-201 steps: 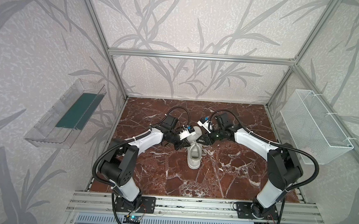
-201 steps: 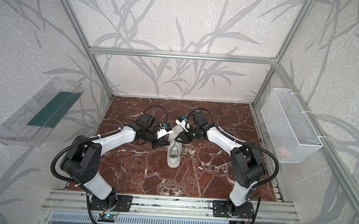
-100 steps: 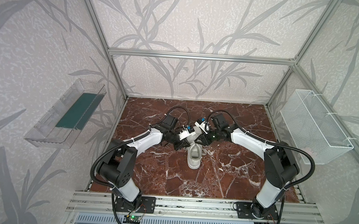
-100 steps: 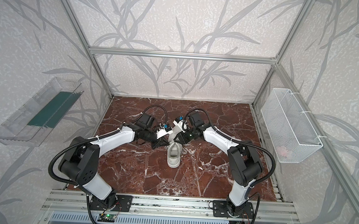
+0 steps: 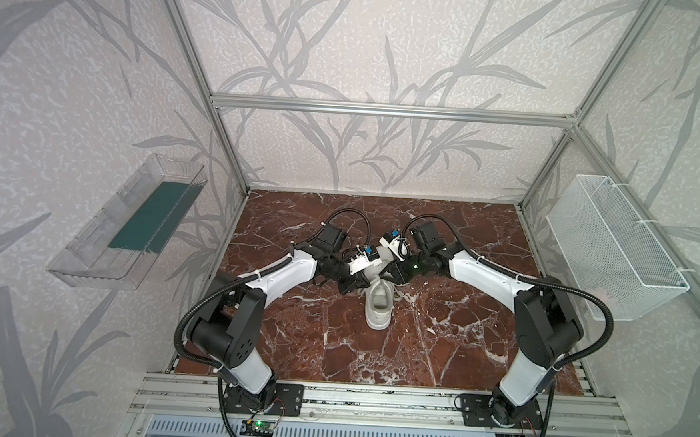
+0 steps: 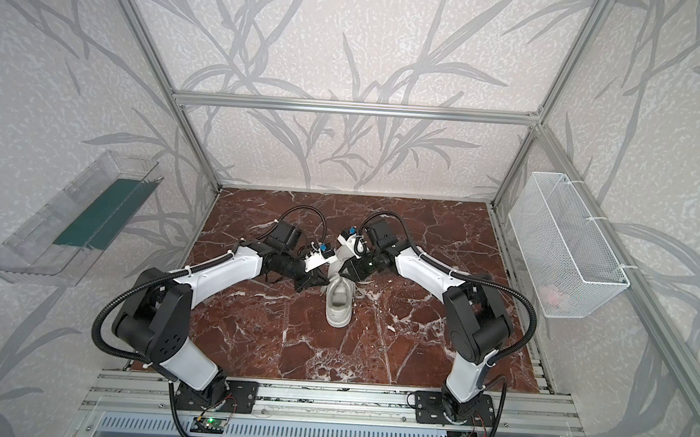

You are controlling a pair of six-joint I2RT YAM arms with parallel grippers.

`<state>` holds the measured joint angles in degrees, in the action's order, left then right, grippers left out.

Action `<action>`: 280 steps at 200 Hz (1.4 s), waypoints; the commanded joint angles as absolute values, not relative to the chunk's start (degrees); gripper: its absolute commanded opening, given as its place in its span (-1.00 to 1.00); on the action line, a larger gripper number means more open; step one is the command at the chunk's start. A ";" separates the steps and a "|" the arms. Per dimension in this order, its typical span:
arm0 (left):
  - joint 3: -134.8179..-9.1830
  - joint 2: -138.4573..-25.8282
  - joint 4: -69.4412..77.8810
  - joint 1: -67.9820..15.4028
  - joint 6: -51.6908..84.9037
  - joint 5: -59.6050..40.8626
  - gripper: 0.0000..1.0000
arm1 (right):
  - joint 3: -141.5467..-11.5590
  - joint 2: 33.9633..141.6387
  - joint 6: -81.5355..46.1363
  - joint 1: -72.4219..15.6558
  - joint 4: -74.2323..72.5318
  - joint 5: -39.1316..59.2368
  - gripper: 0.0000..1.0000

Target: Tie the shoes

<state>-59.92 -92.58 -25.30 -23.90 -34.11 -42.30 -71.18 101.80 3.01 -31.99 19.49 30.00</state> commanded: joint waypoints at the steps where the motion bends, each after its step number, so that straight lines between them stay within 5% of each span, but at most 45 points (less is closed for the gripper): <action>1: -61.67 -90.49 -30.36 -23.66 -35.85 -41.62 -1.00 | -71.17 102.04 2.90 -31.84 19.42 27.70 -0.17; 167: -59.88 -90.00 -33.23 -21.38 -37.00 -42.68 -1.00 | -71.10 101.96 2.73 -31.77 19.45 27.95 -0.18; 180: -59.44 -89.76 -31.97 -21.52 -36.55 -43.32 -0.90 | -71.33 101.74 2.81 -31.79 19.68 28.57 -0.18; 200: -59.03 -89.13 -30.93 -21.48 -35.99 -43.49 -0.37 | -71.46 100.84 2.48 -31.81 19.78 29.55 -0.18; 225: -58.39 -87.84 -29.29 -21.52 -34.99 -43.23 -0.05 | -71.71 99.36 1.98 -31.80 20.15 30.40 -0.15; 280: -54.86 -82.31 -24.00 -20.85 -31.09 -40.86 0.06 | -70.54 94.48 0.01 -30.89 21.00 30.42 -0.12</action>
